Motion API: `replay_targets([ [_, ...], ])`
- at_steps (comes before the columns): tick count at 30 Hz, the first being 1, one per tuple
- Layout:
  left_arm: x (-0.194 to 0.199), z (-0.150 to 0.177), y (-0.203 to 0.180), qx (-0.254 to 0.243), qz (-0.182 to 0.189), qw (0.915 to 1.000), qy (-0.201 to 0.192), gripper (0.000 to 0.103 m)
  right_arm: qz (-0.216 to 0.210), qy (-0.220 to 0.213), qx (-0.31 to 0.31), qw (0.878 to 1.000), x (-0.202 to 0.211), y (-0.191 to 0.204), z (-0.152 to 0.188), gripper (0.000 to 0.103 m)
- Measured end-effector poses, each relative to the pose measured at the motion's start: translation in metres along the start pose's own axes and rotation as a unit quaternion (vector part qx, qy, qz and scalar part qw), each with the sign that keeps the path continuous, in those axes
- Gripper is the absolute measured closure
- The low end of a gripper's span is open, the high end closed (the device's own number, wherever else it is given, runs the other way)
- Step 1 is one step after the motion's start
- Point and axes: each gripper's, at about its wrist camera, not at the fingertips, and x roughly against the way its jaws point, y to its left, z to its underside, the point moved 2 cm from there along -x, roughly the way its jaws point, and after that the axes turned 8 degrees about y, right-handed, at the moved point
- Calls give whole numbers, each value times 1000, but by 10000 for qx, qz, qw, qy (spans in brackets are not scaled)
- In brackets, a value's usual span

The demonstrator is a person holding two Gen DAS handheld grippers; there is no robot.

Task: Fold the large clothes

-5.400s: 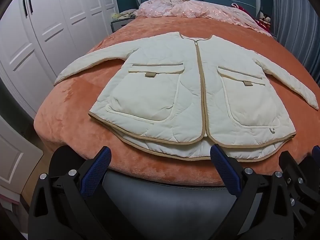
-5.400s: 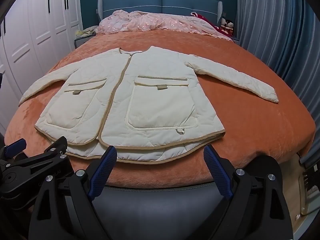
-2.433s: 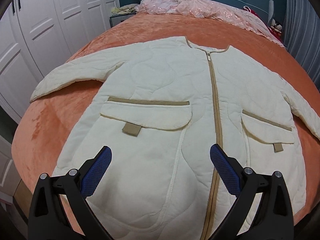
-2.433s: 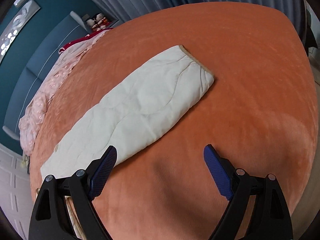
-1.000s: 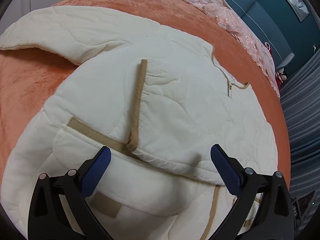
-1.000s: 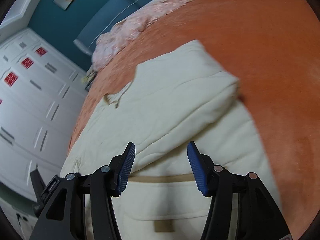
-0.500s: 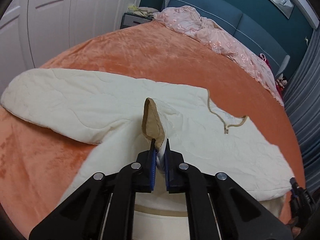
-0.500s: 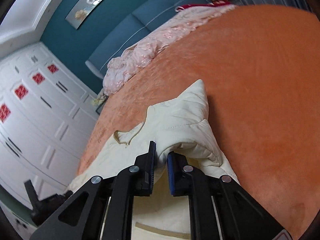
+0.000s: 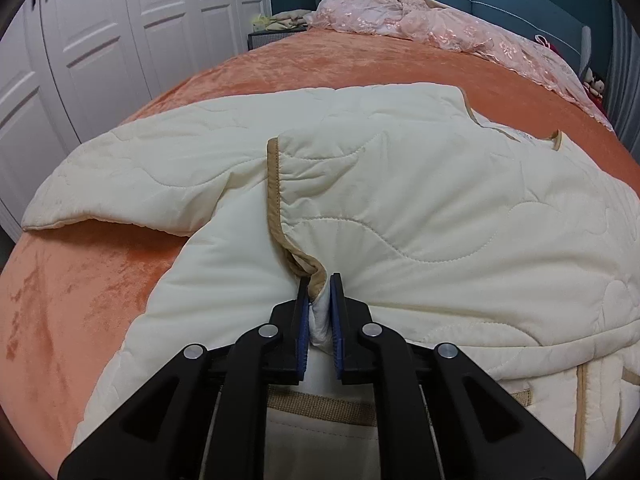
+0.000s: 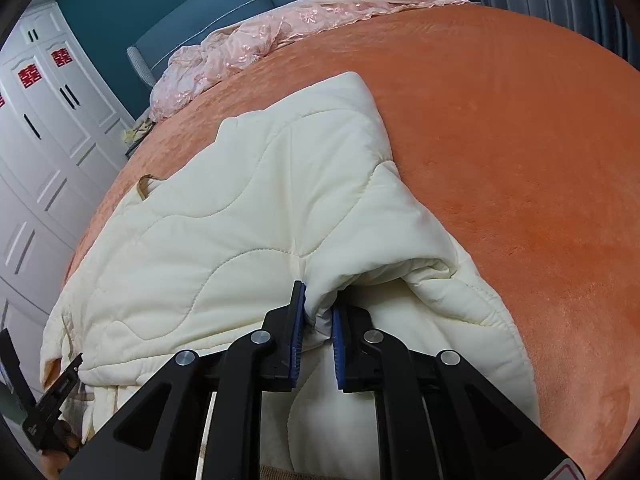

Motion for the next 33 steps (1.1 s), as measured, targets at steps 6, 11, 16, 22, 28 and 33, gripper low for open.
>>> replay_targets([
  [6, 1, 2, -5, -102, -222, 9996, -146, 93, 668, -446, -55, 9968, 47, 19, 19, 77],
  [11, 1, 4, -6, -106, -282, 9993, -227, 93, 255, -452, 955, 9941, 60, 97, 42, 77],
  [16, 1, 4, -6, -67, -232, 9995, -225, 92, 89, -86, 1745, 9846, 19, 158, 54, 77],
  [22, 0, 6, -5, -50, -208, 9994, -268, 92, 371, 107, 1783, 9832, -18, 158, 76, 77],
  [28, 0, 8, -6, -56, -246, 9992, -304, 92, 498, 15, 1884, 9808, -19, 161, 82, 77],
  [33, 1, 7, -5, -39, -223, 9993, -300, 92, 566, -29, 1936, 9794, -19, 164, 82, 77],
])
